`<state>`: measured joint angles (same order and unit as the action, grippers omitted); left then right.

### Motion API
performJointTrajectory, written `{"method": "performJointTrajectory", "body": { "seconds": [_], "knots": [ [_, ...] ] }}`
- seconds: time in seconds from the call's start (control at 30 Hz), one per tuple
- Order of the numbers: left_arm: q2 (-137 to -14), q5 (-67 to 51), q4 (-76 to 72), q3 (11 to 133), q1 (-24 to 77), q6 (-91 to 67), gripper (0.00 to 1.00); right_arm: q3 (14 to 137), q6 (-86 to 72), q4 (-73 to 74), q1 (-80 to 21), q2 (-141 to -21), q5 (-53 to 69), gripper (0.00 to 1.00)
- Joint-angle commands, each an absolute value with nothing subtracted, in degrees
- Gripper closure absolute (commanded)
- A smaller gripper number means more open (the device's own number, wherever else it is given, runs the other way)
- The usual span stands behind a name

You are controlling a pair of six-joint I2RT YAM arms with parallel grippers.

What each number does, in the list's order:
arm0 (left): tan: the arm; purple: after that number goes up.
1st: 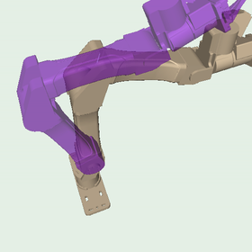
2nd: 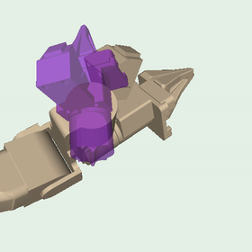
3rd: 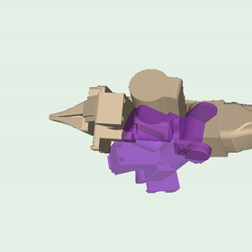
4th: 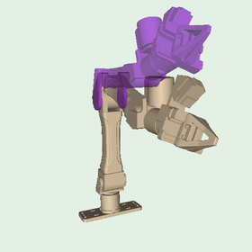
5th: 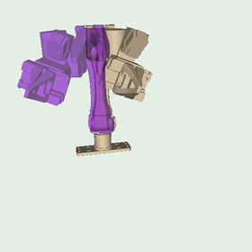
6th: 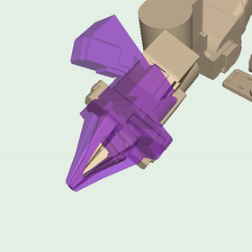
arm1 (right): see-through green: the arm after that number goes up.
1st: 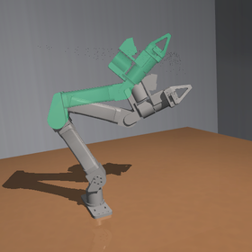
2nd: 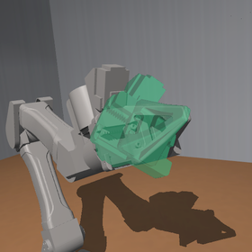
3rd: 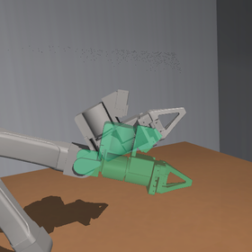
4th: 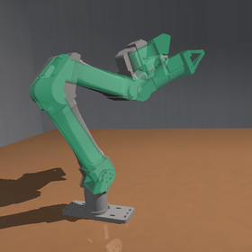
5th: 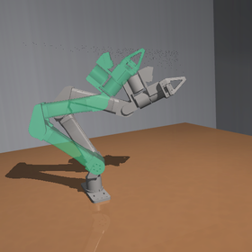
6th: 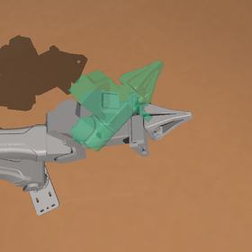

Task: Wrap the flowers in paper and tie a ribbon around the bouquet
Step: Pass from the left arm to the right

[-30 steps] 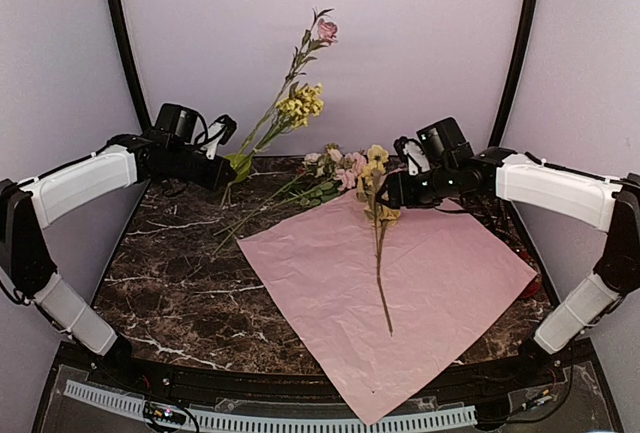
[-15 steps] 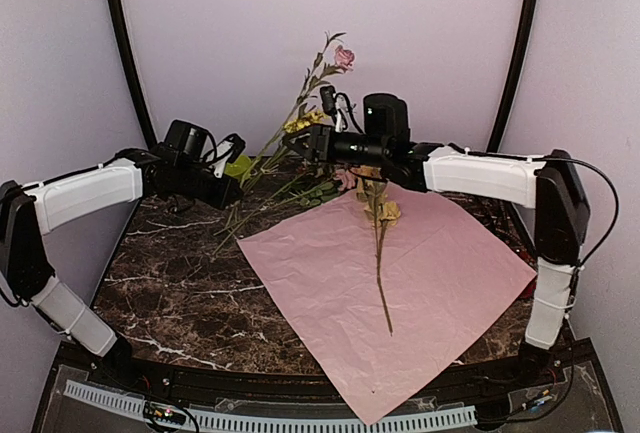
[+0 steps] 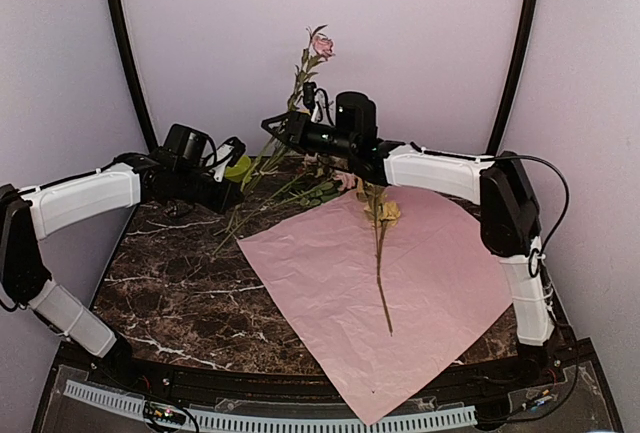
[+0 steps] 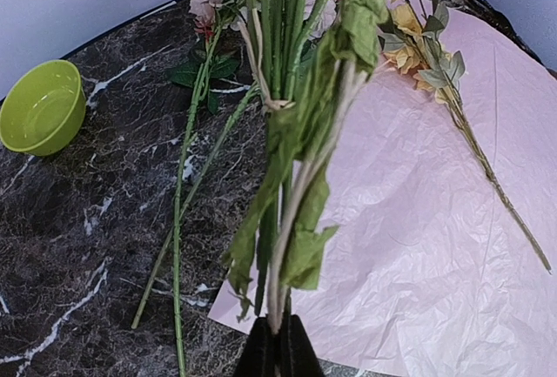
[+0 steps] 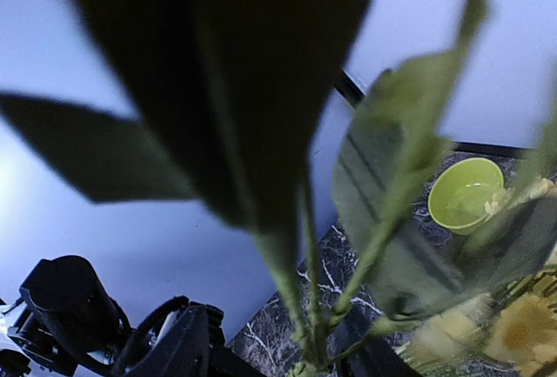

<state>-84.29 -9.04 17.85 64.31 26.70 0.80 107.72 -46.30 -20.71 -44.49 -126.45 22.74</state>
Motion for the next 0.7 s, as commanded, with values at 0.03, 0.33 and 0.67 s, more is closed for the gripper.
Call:
{"method": "performJointTrajectory", "body": {
  "seconds": [0.03, 0.33, 0.67],
  "knots": [
    [-82.3, -9.2, 16.9, 63.4, 27.2, 0.9, 1.00, 115.2, -49.8, -21.3, -44.9, -131.8, 24.3, 0.68],
    [-82.9, -2.9, 17.8, 62.4, 27.2, -0.8, 1.00, 118.0, -49.8, -19.5, -44.9, -132.2, 25.0, 0.77],
    [-91.2, 15.3, 27.6, 67.2, 25.5, -7.1, 1.00, 124.6, -55.7, -20.9, -45.8, -140.1, 23.3, 1.00]
  ]
}}
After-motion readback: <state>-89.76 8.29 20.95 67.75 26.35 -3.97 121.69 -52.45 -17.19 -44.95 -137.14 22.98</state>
